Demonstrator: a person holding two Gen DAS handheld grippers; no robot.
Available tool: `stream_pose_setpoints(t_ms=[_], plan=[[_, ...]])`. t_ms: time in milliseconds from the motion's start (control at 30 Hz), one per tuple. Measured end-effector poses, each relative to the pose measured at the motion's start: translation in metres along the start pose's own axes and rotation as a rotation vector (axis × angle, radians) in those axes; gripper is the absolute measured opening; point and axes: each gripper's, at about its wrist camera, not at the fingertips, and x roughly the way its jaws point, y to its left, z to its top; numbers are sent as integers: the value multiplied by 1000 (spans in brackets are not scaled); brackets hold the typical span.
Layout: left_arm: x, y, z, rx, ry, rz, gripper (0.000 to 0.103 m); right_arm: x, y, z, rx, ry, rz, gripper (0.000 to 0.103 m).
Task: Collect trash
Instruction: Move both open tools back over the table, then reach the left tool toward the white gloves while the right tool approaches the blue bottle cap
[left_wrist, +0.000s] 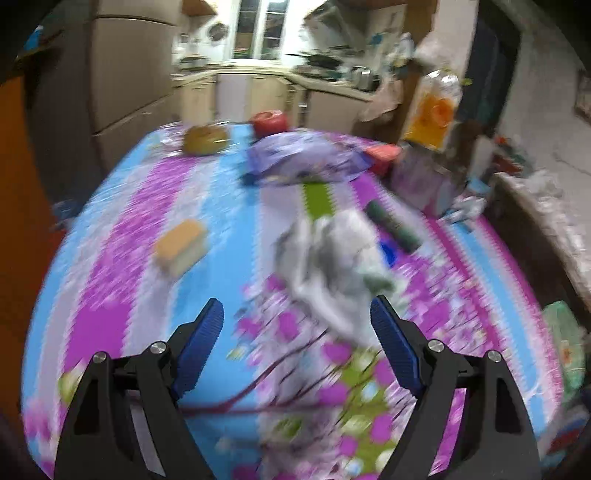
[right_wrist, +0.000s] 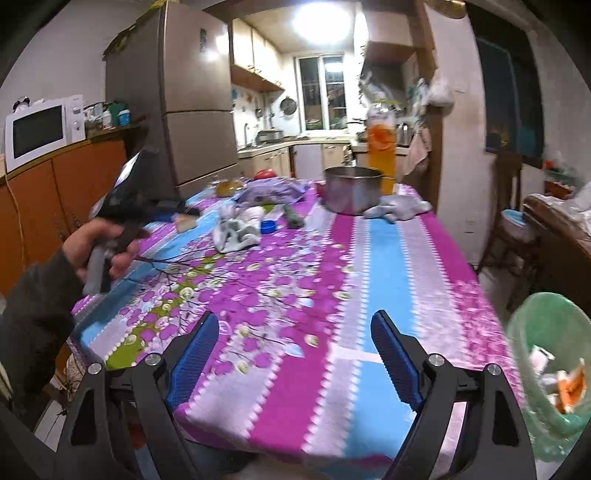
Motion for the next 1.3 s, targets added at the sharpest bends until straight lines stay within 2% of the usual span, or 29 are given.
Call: stream_pose_setpoints(t_ms=[67, 200, 367, 433, 500, 600, 700, 733, 767, 867, 1133, 1200, 1300], plan=[[14, -7, 7, 26, 0, -37, 71, 15, 5, 0, -5, 24, 14, 84], [43, -21, 10, 42, 27, -46, 67, 39, 2, 1, 10, 54, 11, 84], [45, -21, 18, 17, -26, -61, 66, 56, 0, 4, 9, 72, 12, 83], [49, -22, 21, 19, -16, -57, 57, 62, 2, 5, 1, 81, 22, 81], [54, -17, 24, 1, -1, -52, 38, 64, 3, 5, -4, 86, 27, 78], [59, -13, 23, -13, 13, -61, 19, 68, 2, 6, -7, 92, 23, 73], [56, -15, 19, 5, 13, -63, 11, 70, 0, 8, -11, 96, 17, 63], [49, -13, 18, -5, 2, -62, 11, 71, 0, 10, -16, 97, 18, 59], [40, -11, 16, -16, -12, -73, 9, 73, 1, 14, -27, 99, 21, 51], [8, 1, 10, -38, -66, -96, 6, 77, 4, 26, -61, 86, 37, 46], [-75, 56, -16, -122, -172, -118, 4, 98, 20, 81, -119, 1, 118, 44], [-83, 68, -21, -141, -173, -120, 4, 113, 28, 95, -143, 6, 157, 45], [-72, 81, -36, -161, -117, -99, 6, 151, 36, 112, -169, 47, 211, 45]])
